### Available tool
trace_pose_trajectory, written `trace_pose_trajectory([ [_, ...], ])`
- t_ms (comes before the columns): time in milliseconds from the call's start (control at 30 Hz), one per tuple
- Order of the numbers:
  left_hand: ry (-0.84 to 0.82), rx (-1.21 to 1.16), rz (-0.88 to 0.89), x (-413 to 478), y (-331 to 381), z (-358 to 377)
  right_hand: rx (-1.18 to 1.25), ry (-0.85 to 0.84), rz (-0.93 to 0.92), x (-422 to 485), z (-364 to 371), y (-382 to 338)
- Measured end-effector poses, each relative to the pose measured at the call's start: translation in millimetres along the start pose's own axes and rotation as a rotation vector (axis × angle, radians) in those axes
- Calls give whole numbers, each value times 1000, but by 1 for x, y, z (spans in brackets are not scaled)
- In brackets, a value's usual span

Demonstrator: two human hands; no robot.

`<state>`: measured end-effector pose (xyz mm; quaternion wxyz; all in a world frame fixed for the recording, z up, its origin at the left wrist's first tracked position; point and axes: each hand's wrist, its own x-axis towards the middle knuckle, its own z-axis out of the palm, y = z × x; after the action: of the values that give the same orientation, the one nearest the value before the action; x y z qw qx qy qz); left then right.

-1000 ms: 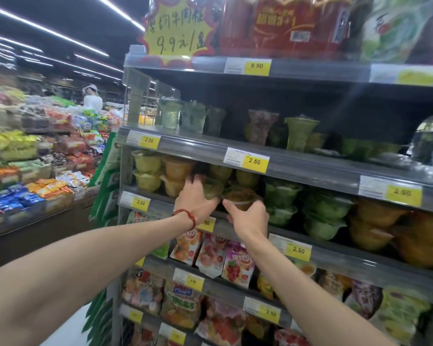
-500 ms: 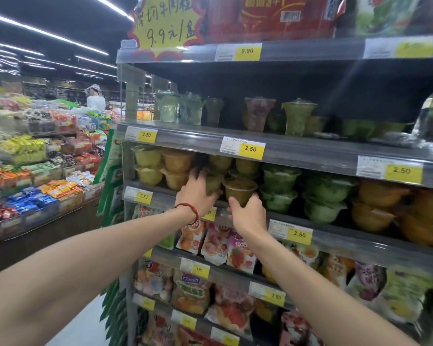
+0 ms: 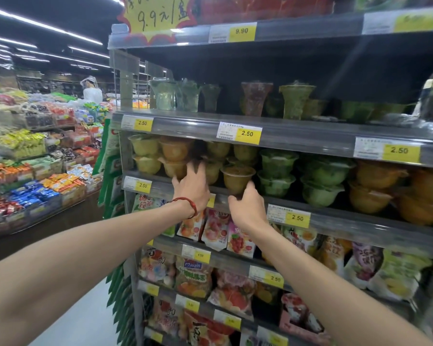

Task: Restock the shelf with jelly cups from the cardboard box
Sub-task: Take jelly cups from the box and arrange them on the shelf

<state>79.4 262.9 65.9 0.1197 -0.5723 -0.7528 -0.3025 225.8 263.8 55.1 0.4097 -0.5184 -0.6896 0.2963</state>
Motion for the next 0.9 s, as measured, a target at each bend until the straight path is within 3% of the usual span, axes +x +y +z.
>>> trace_pose_trajectory([
  [400, 31, 176, 44, -7, 10, -2, -179, -133, -74, 5, -16, 6],
  [633, 97, 114, 247, -11, 14, 0, -212, -213, -66, 10, -20, 4],
  [900, 139, 142, 300, -7, 17, 5, -150, -153, -80, 1, -33, 1],
])
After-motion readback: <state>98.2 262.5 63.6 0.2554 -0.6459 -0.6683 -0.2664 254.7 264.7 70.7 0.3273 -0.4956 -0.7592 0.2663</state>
